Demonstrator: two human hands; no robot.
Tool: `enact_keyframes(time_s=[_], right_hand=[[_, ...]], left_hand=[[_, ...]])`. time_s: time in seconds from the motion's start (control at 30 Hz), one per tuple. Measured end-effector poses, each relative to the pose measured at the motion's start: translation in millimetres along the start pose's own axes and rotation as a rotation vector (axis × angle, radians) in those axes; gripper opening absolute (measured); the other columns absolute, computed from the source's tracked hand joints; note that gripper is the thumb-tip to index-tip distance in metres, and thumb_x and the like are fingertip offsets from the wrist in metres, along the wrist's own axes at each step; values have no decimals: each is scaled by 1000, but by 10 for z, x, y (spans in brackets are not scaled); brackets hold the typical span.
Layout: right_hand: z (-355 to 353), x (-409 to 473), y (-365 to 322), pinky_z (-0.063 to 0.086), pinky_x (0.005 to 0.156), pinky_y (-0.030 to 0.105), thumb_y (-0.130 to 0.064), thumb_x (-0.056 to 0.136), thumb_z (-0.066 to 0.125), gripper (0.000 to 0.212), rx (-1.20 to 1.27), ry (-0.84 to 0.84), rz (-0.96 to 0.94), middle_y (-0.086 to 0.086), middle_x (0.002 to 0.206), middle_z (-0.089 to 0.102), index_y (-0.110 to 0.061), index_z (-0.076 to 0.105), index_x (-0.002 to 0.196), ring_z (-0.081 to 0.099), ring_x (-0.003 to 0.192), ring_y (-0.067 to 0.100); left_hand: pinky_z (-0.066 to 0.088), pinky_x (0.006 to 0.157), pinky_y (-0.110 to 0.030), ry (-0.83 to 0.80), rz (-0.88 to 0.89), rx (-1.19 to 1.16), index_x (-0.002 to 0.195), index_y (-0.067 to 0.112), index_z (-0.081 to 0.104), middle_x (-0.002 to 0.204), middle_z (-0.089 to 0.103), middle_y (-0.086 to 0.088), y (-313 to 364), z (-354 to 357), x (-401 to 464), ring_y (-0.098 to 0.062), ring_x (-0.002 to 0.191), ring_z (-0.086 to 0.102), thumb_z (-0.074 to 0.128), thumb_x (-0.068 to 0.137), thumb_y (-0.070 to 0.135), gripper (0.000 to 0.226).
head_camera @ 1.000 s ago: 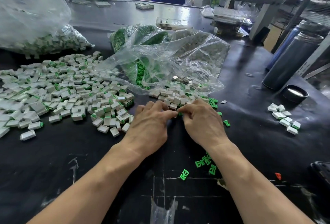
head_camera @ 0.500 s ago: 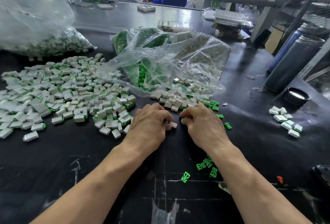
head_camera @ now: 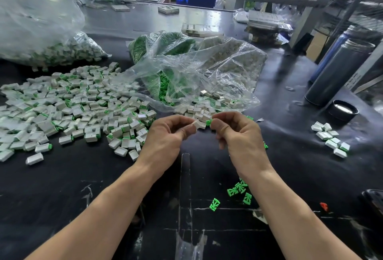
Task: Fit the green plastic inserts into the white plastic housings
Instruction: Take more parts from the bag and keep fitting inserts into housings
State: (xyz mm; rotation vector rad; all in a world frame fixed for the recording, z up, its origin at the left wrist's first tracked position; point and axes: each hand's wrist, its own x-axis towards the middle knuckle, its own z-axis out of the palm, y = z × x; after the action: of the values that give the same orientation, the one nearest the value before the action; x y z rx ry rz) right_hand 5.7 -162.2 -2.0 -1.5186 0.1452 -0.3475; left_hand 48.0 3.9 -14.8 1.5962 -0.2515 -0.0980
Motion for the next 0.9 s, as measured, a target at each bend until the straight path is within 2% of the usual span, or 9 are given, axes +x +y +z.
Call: enact_keyframes(time_s=[0.13,0.27,0.37,0.57,0.77,0.9], right_hand=[[26,-34,-7,42,47,24,2,94,71,16,32,-14,-37,2,68,66,-14,72,90,52,56,11],[28,-49,-1,44,53,22,-1,94,72,17,2,-40,-72,-2,72,68,-18,73,90,55,61,11],[55,-54,14,45,58,18,-3,93,74,15,-66,-66,-69,-8,72,69,-18,72,91,57,63,7],[83,-65,29,46,51,26,-2,94,71,11,34,-66,10,11,79,73,-13,71,92,59,66,14],[81,-72,-20,45,48,23,0,93,72,9,99,-24,-29,4,71,67,-9,71,92,53,55,13],[81,-71,-38,45,48,24,3,93,71,12,83,-3,-77,1,71,67,-9,71,92,54,58,13]], left_hand=[[49,71,-13,-17,30,105,88,23,78,82,76,5,30,-1,-34,-2,75,65,77,91,19,5],[49,62,-17,-62,146,400,88,31,74,76,71,13,83,19,-130,0,64,59,77,92,26,8],[54,65,-21,-36,166,344,89,27,72,78,72,10,118,55,-148,-8,70,66,76,92,17,11],[60,76,-23,-17,110,22,101,12,69,90,78,-2,147,48,-119,-15,86,76,71,94,7,9],[61,75,-28,13,115,36,96,17,70,88,74,-5,119,42,-108,-18,79,71,74,92,7,12],[49,61,-16,-21,114,116,95,15,72,80,71,-8,123,62,-127,-5,66,59,73,92,6,9]])
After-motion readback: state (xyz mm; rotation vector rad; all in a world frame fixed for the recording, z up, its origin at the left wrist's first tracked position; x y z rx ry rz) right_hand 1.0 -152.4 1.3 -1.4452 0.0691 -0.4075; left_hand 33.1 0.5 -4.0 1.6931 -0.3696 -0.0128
